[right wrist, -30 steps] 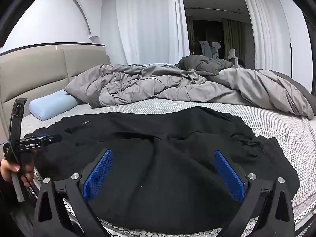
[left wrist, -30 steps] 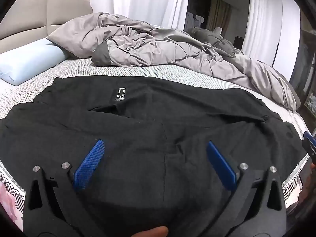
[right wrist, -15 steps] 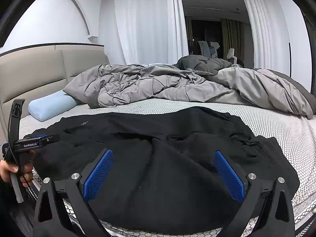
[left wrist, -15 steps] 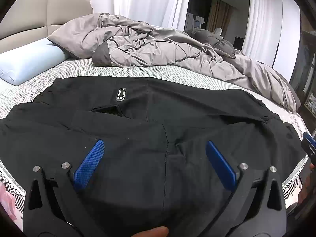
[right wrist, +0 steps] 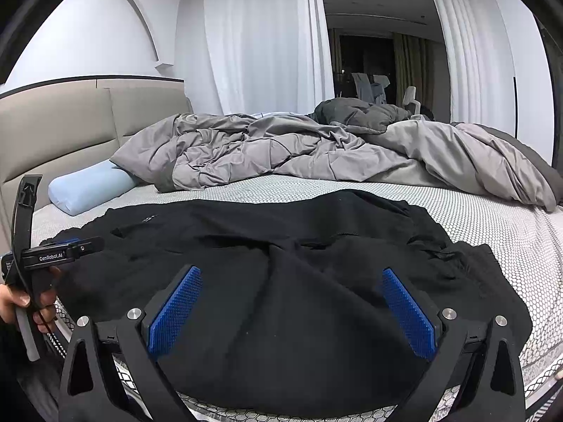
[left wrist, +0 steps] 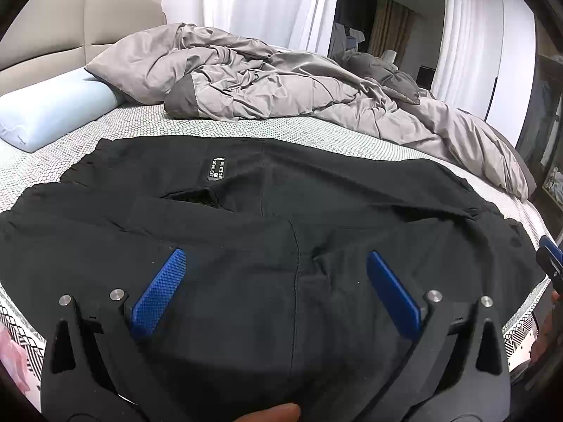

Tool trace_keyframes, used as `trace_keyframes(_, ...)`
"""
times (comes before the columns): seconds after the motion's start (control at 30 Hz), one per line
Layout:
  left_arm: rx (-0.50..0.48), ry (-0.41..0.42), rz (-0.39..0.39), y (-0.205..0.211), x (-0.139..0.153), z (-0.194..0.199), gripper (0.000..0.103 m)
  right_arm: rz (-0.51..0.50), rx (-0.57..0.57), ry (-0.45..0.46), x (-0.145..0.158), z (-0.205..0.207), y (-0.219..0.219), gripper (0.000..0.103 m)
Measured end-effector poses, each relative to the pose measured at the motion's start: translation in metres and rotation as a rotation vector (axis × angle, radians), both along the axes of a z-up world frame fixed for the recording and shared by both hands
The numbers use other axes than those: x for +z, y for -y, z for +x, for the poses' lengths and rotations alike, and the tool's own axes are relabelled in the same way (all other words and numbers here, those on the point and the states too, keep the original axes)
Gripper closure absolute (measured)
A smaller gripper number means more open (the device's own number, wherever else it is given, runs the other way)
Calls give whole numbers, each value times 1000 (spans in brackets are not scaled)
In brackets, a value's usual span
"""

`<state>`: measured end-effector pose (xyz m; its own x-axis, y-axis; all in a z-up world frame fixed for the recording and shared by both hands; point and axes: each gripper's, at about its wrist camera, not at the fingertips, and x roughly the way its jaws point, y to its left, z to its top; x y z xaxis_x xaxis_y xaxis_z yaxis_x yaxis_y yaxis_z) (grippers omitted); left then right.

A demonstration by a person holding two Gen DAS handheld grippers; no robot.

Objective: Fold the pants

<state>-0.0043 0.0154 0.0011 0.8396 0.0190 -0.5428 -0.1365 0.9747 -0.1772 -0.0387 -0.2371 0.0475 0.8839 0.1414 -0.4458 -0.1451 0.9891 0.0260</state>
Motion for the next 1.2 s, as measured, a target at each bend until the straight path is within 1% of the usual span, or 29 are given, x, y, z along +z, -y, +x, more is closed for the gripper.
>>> trace_keyframes(1.2,0,1,-1,-2,1,-1,1,2,-6,-1,0,2,1,0)
